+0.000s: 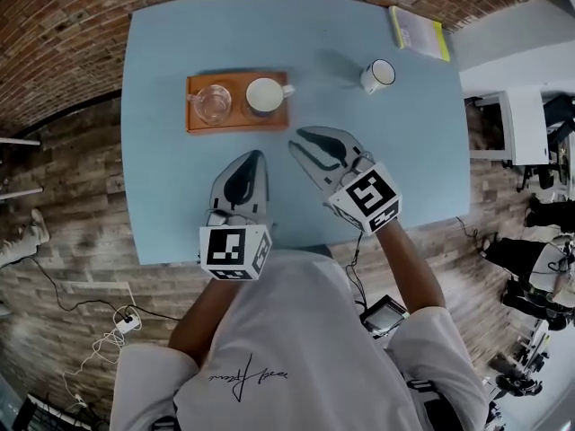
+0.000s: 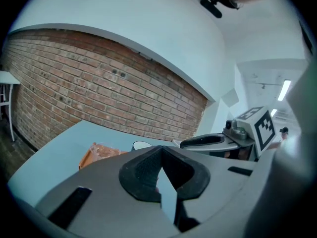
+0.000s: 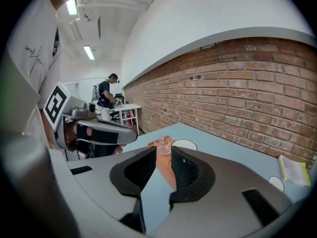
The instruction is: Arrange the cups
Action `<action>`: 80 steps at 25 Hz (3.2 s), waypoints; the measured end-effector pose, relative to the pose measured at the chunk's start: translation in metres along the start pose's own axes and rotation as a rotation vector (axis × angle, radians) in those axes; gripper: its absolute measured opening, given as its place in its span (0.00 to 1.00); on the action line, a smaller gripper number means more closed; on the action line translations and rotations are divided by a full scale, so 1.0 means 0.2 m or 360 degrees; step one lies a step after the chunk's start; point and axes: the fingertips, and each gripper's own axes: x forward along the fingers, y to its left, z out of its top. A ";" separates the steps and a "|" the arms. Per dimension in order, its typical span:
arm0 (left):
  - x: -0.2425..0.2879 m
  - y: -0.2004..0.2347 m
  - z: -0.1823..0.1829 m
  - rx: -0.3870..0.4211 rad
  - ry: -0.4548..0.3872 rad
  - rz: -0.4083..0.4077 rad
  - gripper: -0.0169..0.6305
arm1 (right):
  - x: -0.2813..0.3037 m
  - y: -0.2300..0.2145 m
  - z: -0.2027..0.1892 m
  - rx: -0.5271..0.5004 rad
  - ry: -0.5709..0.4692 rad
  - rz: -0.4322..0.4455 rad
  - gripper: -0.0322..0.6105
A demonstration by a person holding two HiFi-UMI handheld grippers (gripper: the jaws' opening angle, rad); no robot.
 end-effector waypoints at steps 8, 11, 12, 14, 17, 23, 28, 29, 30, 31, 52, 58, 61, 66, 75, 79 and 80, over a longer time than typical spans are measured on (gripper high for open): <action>0.11 -0.01 -0.08 -0.0020 0.0012 0.0140 0.04 | 0.08 -0.11 -0.10 -0.0194 0.0089 0.0217 0.23; 0.15 -0.03 -0.09 -0.0018 0.0005 0.0166 0.04 | 0.10 -0.16 -0.13 -0.0211 0.0098 0.0304 0.23; 0.16 -0.04 -0.09 -0.0022 -0.0003 0.0174 0.04 | 0.11 -0.18 -0.14 -0.0230 0.0108 0.0333 0.24; 0.17 -0.04 -0.10 -0.0024 -0.0009 0.0197 0.04 | 0.13 -0.22 -0.17 -0.0268 0.0129 0.0391 0.25; 0.18 -0.03 -0.12 -0.0022 0.0010 0.0235 0.04 | 0.18 -0.28 -0.19 -0.0308 0.0135 0.0455 0.27; 0.20 -0.03 -0.15 -0.0029 0.0034 0.0294 0.04 | 0.27 -0.39 -0.24 -0.0508 0.0198 0.0521 0.29; 0.20 -0.03 -0.17 -0.0050 0.0039 0.0334 0.04 | 0.36 -0.41 -0.28 -0.0650 0.0262 0.0596 0.29; 0.20 -0.03 -0.18 -0.0055 0.0039 0.0341 0.04 | 0.37 -0.42 -0.29 -0.0666 0.0273 0.0606 0.29; 0.20 -0.03 -0.18 -0.0061 0.0038 0.0347 0.04 | 0.39 -0.43 -0.30 -0.0680 0.0285 0.0619 0.29; 0.19 -0.03 -0.18 -0.0066 0.0037 0.0351 0.04 | 0.40 -0.43 -0.31 -0.0694 0.0296 0.0635 0.29; 0.16 0.06 -0.23 -0.0095 0.0051 0.0479 0.04 | 0.54 -0.30 -0.37 -0.0926 0.0392 0.1023 0.29; 0.19 0.06 -0.24 -0.0113 0.0054 0.0475 0.04 | 0.53 -0.31 -0.38 -0.0913 0.0400 0.1035 0.23; 0.19 0.06 -0.24 -0.0106 0.0054 0.0471 0.04 | 0.51 -0.32 -0.38 -0.0906 0.0401 0.1035 0.18; 0.19 0.08 -0.23 -0.0108 0.0060 0.0468 0.04 | 0.51 -0.31 -0.38 -0.0862 0.0408 0.1034 0.16; 0.15 0.13 -0.21 -0.0071 0.0064 0.0457 0.04 | 0.51 -0.30 -0.38 -0.0636 0.0399 0.0878 0.15; 0.13 0.17 -0.21 -0.0041 0.0062 0.0433 0.04 | 0.51 -0.30 -0.39 -0.0558 0.0368 0.0731 0.15; 0.13 0.18 -0.20 -0.0033 0.0061 0.0427 0.04 | 0.51 -0.30 -0.39 -0.0545 0.0363 0.0694 0.15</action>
